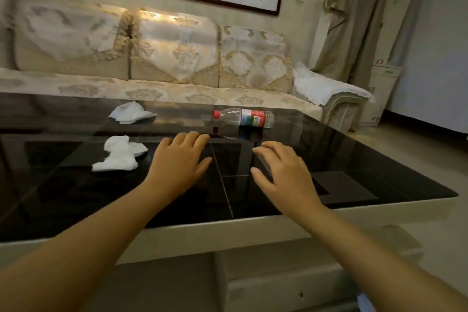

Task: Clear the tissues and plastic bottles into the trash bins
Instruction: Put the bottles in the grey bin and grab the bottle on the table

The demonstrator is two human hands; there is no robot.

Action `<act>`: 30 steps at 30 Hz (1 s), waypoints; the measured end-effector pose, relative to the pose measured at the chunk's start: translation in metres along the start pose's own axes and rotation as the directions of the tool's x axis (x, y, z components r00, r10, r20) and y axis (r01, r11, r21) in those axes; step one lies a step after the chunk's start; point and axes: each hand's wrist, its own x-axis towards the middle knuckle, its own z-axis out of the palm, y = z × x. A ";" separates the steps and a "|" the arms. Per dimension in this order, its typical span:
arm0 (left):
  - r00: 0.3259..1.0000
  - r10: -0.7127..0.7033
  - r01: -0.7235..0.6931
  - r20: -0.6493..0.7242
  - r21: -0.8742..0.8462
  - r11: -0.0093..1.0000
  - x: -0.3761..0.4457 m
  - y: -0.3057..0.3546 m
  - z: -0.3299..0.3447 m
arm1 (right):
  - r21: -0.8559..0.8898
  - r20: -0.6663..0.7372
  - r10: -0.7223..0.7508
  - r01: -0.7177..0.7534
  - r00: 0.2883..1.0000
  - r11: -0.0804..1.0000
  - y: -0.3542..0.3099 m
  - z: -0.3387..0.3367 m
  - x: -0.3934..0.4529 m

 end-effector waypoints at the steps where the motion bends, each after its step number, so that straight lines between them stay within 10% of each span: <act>1: 1.000 -0.009 0.009 0.001 0.020 1.000 -0.006 -0.018 0.005 | -0.021 0.052 -0.032 0.033 0.998 0.999 -0.011 0.012 0.012; 6: 0.987 -0.118 0.127 -0.112 0.081 0.989 -0.022 -0.091 0.007 | -0.094 0.238 -0.194 0.221 0.952 0.971 -0.070 0.066 0.061; 16: 0.879 -0.278 0.343 0.387 -0.110 0.933 -0.024 -0.190 0.026 | -0.086 0.337 -0.202 0.244 0.920 0.966 -0.129 0.131 0.132; 30: 0.897 -0.426 0.439 0.117 -0.124 0.890 0.004 -0.241 0.060 | -0.080 0.396 -0.080 0.122 0.915 0.989 -0.187 0.212 0.241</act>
